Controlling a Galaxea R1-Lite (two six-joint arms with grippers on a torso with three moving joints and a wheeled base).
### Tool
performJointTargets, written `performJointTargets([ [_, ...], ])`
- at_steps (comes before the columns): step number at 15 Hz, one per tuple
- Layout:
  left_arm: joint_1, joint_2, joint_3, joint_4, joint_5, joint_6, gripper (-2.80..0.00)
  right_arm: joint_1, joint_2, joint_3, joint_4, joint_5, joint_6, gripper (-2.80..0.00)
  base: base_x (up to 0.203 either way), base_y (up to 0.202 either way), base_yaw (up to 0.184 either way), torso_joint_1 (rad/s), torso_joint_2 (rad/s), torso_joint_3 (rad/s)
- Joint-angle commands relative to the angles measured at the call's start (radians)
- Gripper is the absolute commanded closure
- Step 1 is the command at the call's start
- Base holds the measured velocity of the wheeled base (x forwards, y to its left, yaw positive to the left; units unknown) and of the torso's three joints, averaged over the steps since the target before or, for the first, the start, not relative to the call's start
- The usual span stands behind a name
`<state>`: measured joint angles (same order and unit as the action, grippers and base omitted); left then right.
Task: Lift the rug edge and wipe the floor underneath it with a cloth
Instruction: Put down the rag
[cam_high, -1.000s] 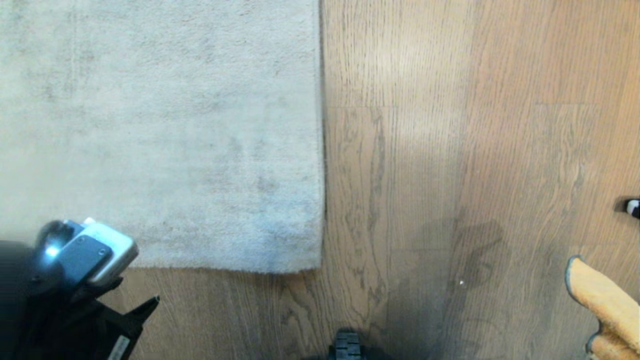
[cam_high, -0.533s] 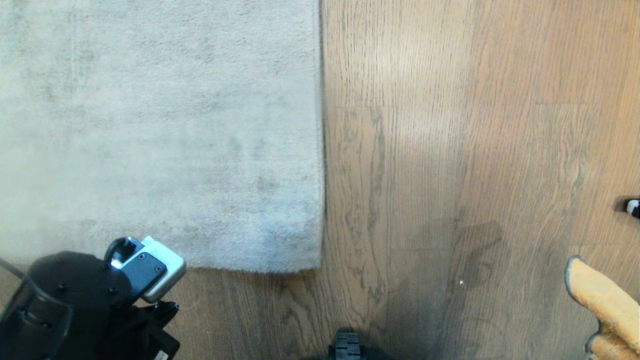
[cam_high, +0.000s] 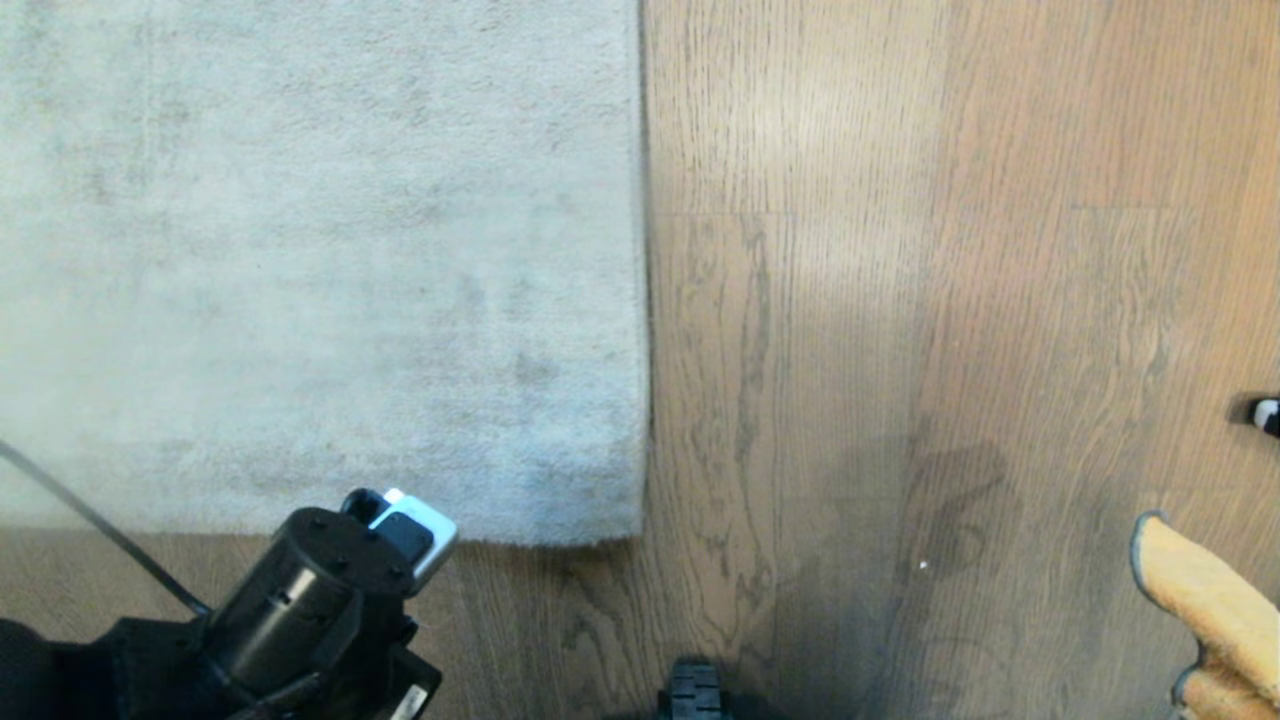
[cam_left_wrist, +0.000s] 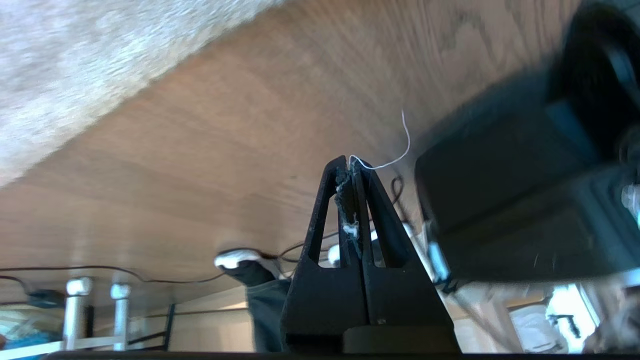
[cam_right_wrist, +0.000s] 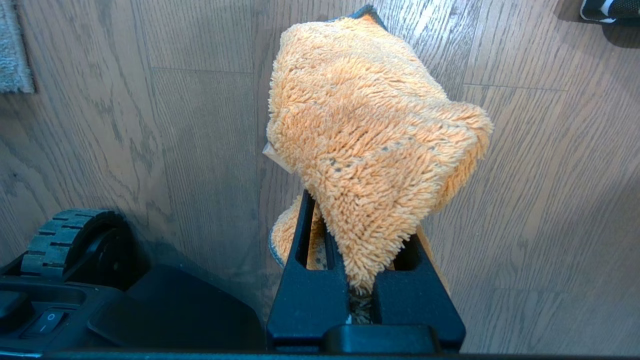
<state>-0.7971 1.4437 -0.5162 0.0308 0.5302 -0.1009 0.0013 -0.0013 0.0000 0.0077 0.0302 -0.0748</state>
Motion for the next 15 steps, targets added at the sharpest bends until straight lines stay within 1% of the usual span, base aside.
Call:
performJointTargets([
  [1,0.016,0.183,0.007,-0.142,0.003,-0.004,0.0,0.0,0.001,0.0,0.0,0.0,0.0,0.0,0.0,0.0,0.0,0.0,0.0,0.0],
  [3,0.028,0.286,0.008,-0.319,0.002,-0.004,0.0,0.0,0.001,0.0,0.0,0.0,0.0,0.0,0.0,0.0,0.0,0.0,0.0,0.0],
  [5,0.032,0.352,0.003,-0.429,0.002,-0.002,0.0,0.0,0.001,0.0,0.0,0.0,0.0,0.0,0.0,0.0,0.0,0.0,0.0,0.0],
  [6,0.033,0.379,0.0,-0.47,0.002,0.001,0.0,0.0,0.001,0.0,0.0,0.0,-0.002,0.0,0.0,0.0,0.0,0.0,0.0,0.0],
  [9,0.049,0.444,-0.025,-0.586,-0.002,0.055,0.0,0.0,0.001,0.0,0.0,0.0,0.0,0.0,0.0,0.0,0.0,0.0,0.0,0.0],
  [12,0.08,0.499,-0.073,-0.685,-0.073,0.126,0.0,0.0,0.001,0.0,0.0,0.0,0.0,0.0,0.0,0.0,0.0,0.0,0.0,0.0],
  [14,0.097,0.529,-0.105,-0.711,-0.098,0.171,0.0,0.0,0.001,0.0,0.0,0.0,0.0,0.0,0.0,0.0,0.0,0.0,0.0,0.0],
  [15,0.104,0.548,-0.12,-0.726,-0.121,0.183,0.0,0.0,0.001,0.0,0.0,0.0,0.0,0.0,0.0,0.0,0.0,0.0,0.0,0.0],
])
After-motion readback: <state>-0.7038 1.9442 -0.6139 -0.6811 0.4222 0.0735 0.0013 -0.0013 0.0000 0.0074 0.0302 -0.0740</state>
